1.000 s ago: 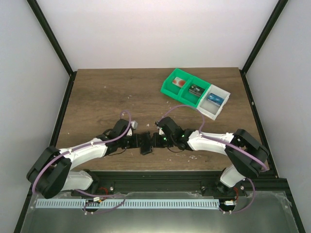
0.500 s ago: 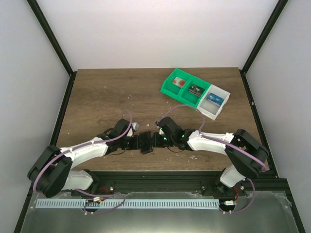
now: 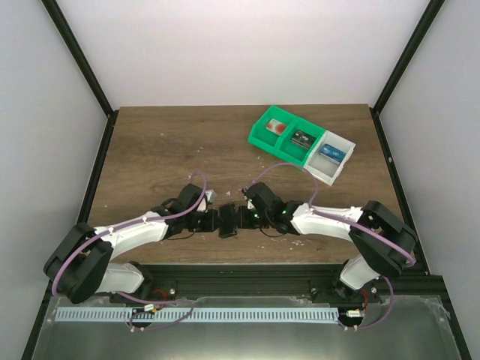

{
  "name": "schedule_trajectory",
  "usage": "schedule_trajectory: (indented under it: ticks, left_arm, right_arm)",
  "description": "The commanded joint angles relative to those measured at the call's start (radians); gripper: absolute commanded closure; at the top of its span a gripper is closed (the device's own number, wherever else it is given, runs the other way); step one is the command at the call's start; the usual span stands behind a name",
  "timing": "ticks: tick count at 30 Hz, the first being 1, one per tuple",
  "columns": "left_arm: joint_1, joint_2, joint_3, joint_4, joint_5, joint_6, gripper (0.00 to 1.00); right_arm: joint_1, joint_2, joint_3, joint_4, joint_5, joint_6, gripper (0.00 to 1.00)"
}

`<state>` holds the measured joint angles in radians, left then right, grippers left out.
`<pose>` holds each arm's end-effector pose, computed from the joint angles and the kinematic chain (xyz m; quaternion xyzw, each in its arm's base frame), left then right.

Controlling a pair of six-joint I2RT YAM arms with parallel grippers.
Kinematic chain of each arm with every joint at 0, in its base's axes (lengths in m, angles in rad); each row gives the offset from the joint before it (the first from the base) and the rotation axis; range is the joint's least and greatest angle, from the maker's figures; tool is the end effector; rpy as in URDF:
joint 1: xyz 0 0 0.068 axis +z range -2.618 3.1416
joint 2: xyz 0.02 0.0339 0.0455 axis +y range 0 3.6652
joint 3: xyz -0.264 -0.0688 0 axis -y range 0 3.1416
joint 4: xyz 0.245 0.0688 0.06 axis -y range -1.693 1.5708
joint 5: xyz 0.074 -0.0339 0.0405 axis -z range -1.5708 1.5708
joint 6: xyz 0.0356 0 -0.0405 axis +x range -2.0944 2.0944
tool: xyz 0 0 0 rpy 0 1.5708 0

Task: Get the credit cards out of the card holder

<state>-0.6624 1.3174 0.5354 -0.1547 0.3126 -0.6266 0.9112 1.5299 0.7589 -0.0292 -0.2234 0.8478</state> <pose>0.1777 -0.1524 0.1521 0.0653 0.9376 -0.3033 0.1573 0.1791 0.2439 0.1716 -0.0711 0.9191 0.3536 0.1585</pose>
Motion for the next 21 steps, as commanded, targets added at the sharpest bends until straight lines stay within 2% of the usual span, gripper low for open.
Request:
schedule_trajectory:
  ticks: [1,21]
  left_arm:
    - [0.005,0.007,0.011,-0.049,-0.083,0.017,1.0]
    - [0.006,-0.086,0.003,-0.129,-0.17,-0.02,1.0]
  right_arm:
    - [0.005,-0.035,-0.016,0.004,0.019,-0.007,1.0]
    - [-0.006,-0.025,-0.053,-0.014,0.101,-0.034,1.0]
